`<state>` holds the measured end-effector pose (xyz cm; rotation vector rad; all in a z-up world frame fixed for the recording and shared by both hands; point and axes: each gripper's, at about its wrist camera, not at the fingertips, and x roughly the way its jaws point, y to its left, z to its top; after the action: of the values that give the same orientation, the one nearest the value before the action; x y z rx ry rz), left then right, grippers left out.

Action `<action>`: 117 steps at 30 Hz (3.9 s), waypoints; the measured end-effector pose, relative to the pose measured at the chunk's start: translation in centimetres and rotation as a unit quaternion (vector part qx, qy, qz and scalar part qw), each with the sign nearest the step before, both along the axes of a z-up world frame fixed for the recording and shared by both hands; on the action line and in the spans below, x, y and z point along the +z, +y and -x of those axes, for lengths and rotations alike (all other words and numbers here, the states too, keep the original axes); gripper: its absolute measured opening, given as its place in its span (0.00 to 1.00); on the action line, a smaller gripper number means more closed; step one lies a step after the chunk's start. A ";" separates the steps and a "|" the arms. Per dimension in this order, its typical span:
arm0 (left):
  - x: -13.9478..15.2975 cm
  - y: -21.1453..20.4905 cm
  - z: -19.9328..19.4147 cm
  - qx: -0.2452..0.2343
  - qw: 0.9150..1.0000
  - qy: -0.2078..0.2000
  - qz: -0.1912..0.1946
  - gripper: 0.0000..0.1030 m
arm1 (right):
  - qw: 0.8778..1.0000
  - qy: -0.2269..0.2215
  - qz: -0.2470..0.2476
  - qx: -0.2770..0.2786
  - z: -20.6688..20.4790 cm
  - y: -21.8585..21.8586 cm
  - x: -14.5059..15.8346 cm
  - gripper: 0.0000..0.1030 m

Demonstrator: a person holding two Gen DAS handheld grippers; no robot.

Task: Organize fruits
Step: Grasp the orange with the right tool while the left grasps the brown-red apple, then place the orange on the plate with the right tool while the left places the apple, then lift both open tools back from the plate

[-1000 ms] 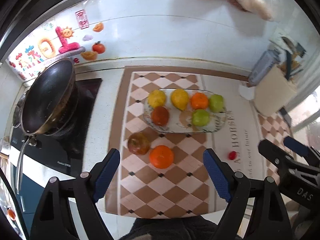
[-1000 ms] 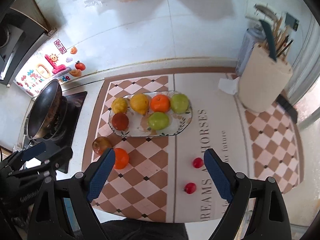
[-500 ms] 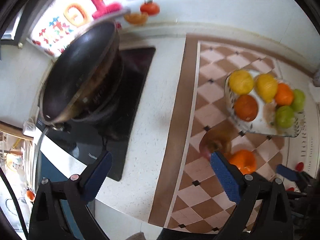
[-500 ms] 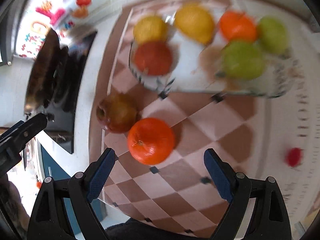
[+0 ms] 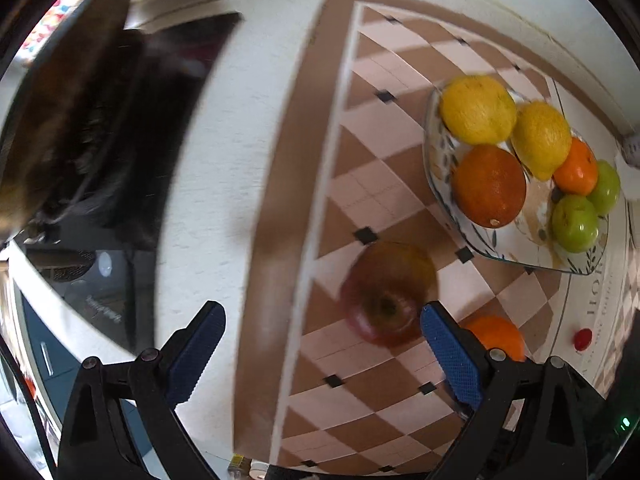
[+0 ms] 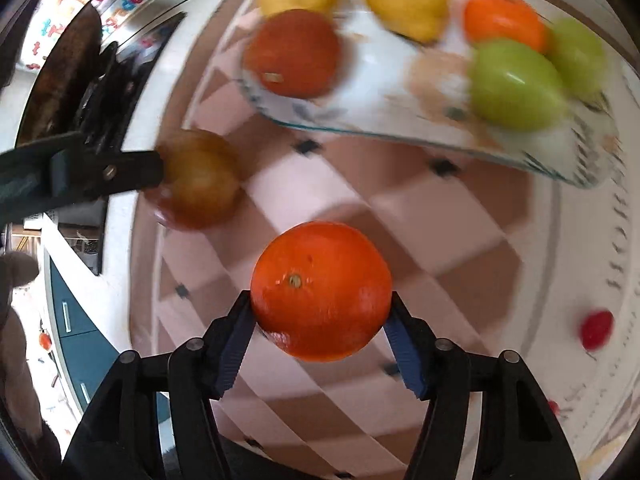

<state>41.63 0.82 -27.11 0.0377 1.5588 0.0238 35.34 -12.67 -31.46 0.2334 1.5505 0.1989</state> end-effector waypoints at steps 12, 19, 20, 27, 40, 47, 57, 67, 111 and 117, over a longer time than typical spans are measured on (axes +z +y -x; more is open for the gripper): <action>-2.9 -4.9 -0.5 -0.087 0.996 0.018 0.016 0.60 | 0.998 0.010 0.009 -0.057 1.8 -4.6 -0.1 0.64; -1.0 -4.5 1.2 -0.060 0.997 -0.005 0.058 0.60 | 0.998 0.009 -0.002 -0.066 2.5 -6.2 0.7 0.64; -0.2 -4.9 1.5 -0.060 0.996 -0.009 0.072 0.60 | 0.997 0.010 -0.011 -0.074 2.6 -6.8 0.8 0.64; 5.0 -10.8 0.1 -0.068 0.984 -0.024 0.161 0.60 | 0.987 -0.011 -0.073 -0.141 1.6 -10.9 2.6 0.64; 1.8 -16.4 -7.2 -0.142 0.989 -0.013 0.037 0.61 | 0.988 -0.062 0.012 -0.141 -6.4 -18.3 4.4 0.64; 2.8 -16.1 -7.7 -0.130 0.990 -0.031 0.048 0.66 | 0.991 -0.049 0.010 -0.127 -7.2 -18.5 3.3 0.65; 3.8 -15.3 -7.1 -0.105 0.992 -0.044 0.051 0.94 | 0.988 -0.076 0.001 -0.136 -7.3 -18.6 5.3 0.88; 6.0 -11.2 -2.1 -0.075 0.992 -0.098 0.013 0.94 | 0.986 -0.108 0.076 -0.105 -3.8 -16.2 9.2 0.92; 24.0 -6.3 14.3 -0.092 0.958 -0.266 0.065 0.94 | 0.952 -0.277 0.078 -0.110 13.2 -10.1 31.0 0.92; 24.5 -5.9 15.6 -0.098 0.956 -0.269 0.071 0.94 | 0.950 -0.280 0.077 -0.115 14.5 -9.5 32.0 0.92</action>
<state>26.07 -5.06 -2.60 0.0661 1.0032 -0.2196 20.80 -22.16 0.52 0.2105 0.9582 -0.0429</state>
